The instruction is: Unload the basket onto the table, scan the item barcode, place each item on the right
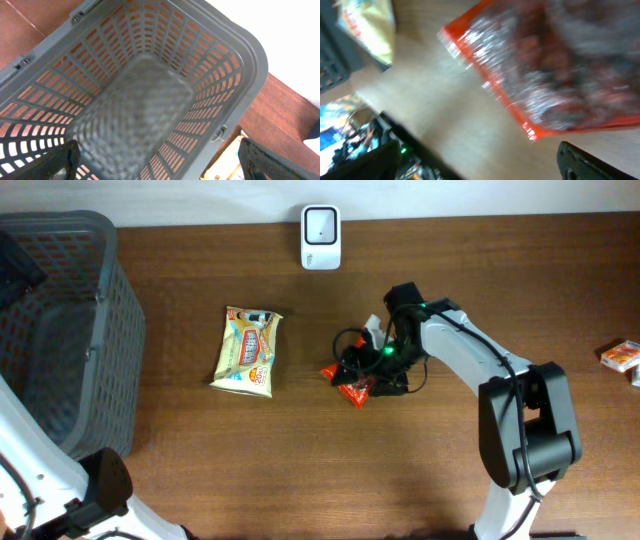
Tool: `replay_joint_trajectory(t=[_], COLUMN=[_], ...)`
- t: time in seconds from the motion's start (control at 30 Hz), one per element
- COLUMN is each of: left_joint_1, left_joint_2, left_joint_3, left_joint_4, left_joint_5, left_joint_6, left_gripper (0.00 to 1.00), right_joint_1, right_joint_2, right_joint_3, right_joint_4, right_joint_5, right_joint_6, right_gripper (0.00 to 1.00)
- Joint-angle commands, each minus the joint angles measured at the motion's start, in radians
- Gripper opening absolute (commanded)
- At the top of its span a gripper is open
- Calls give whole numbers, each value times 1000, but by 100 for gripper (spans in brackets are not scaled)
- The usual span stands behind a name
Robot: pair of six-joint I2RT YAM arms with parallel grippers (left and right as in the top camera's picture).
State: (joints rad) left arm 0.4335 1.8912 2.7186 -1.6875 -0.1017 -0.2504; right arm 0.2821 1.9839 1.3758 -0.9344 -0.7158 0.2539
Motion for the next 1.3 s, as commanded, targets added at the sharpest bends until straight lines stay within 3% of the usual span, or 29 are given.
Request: replay_joint_trajectory(t=[0.0,0.07,0.13,0.3,0.5,0.6,0.83,0.87,0.9,1.0,1.07,1.27], left_joint_1=[2,2,2,2,2,2,2,2,2,2,2,2], left_joint_2=[-12,-12,-12,-12,-12,-12,-12,-12,-12,-12,-12,-12], left_joint_3=[11,11,11,11,11,11,11,11,11,11,11,11], left_joint_4=[0,0,0,0,0,0,0,0,0,0,0,0], left_joint_5=[-2,-2,-2,-2,-2,-2,-2,-2,-2,-2,-2,-2], left_joint_6=[-2,-2,-2,-2,-2,-2,-2,-2,-2,-2,-2,-2], left_gripper=[99,99,99,99,99,99,99,99,99,99,99,99], right_joint_1=[-32,-77,-136,-158,-48,-19,-64,-69,-71,-70,-70,-75], right_joint_2=[-6,-6,-4,5,5,5,5,5,8,34,71,123], right_joint_3=[112,159,160,139,36,37,149,148,146,135,132,134], right_joint_4=[-15,-14,-20,-20,43,80,124,152,186,256,285,127], right_joint_5=[29,198,388,389,415,415,613,613,611,588,566,570], right_joint_6=[-14,0,107,106,100,-93,-108,-108,-104,-41,-32,-36], right_gripper=[99,99,99,99,99,99,99,86,67,47,28,17])
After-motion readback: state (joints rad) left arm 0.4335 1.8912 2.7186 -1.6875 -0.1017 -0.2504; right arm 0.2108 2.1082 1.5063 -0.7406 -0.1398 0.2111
